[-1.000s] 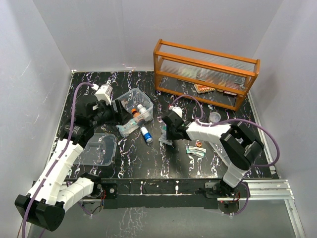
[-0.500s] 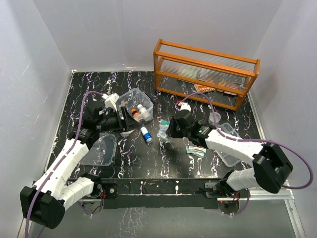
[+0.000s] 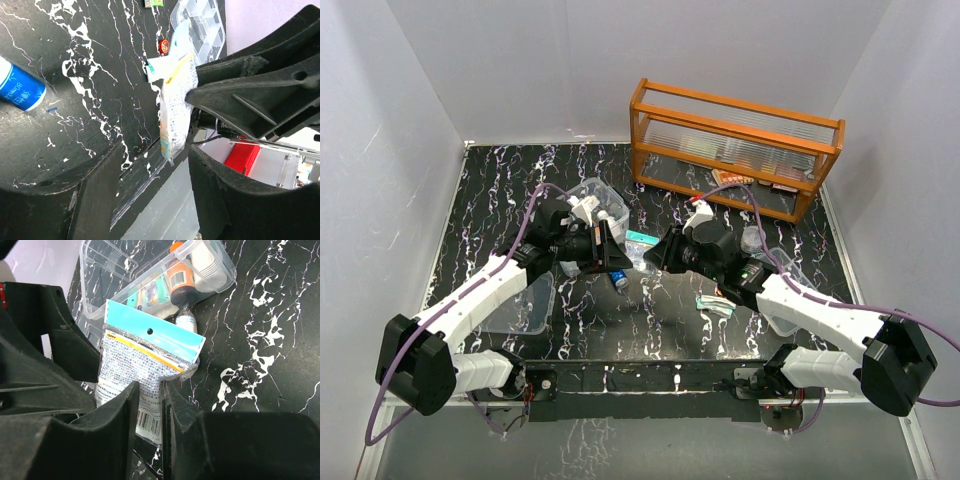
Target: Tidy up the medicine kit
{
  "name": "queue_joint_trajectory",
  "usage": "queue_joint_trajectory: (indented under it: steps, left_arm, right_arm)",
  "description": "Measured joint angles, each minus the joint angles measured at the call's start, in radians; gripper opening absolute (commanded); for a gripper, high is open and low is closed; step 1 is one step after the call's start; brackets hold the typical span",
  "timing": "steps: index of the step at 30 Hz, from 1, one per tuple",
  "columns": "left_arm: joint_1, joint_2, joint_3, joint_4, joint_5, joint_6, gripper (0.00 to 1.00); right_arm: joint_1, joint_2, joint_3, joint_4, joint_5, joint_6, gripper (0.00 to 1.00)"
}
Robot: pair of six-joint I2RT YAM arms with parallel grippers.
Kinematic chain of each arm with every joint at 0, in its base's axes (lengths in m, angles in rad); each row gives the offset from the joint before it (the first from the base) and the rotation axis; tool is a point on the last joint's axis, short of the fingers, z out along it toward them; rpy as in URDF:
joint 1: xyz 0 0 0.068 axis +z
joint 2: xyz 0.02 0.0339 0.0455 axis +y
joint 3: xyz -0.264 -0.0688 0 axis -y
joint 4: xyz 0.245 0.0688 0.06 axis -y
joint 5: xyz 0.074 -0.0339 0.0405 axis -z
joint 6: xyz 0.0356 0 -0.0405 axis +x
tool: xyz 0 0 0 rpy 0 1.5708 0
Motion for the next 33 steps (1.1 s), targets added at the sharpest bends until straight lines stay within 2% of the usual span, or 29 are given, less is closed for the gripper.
queue_joint_trajectory:
  steps: [5,13,20,22,24,27,30,33]
  left_arm:
    - [-0.006,0.014,-0.001,0.040,-0.002,-0.053,0.49]
    - [-0.007,0.014,-0.018,0.177,-0.003,-0.148,0.36]
    - [-0.009,0.026,-0.019,0.196,0.003,-0.162,0.35]
    - [-0.011,0.032,-0.019,0.198,0.011,-0.161,0.32]
    - [-0.015,0.038,-0.019,0.203,0.027,-0.156,0.24]
    - [-0.018,0.049,-0.019,0.196,0.040,-0.131,0.14]
    - [-0.019,0.061,-0.007,0.160,0.039,-0.080,0.13]
    - [-0.021,0.062,0.019,0.130,0.044,-0.006,0.13]
  right_arm:
    - [0.000,-0.006,-0.012,0.021,-0.009,0.003,0.20]
    - [0.000,-0.006,-0.026,0.051,-0.041,0.014,0.20]
    - [0.000,-0.006,-0.026,0.075,-0.048,0.032,0.20]
    - [0.000,-0.006,-0.026,0.077,-0.048,0.037,0.20]
    - [0.000,-0.006,-0.027,0.080,-0.047,0.047,0.20]
    - [0.000,-0.006,-0.040,0.091,-0.043,0.058,0.25]
    - [0.000,-0.008,-0.050,0.091,-0.028,0.066,0.36]
    - [0.000,-0.036,-0.069,0.077,0.011,0.080,0.41]
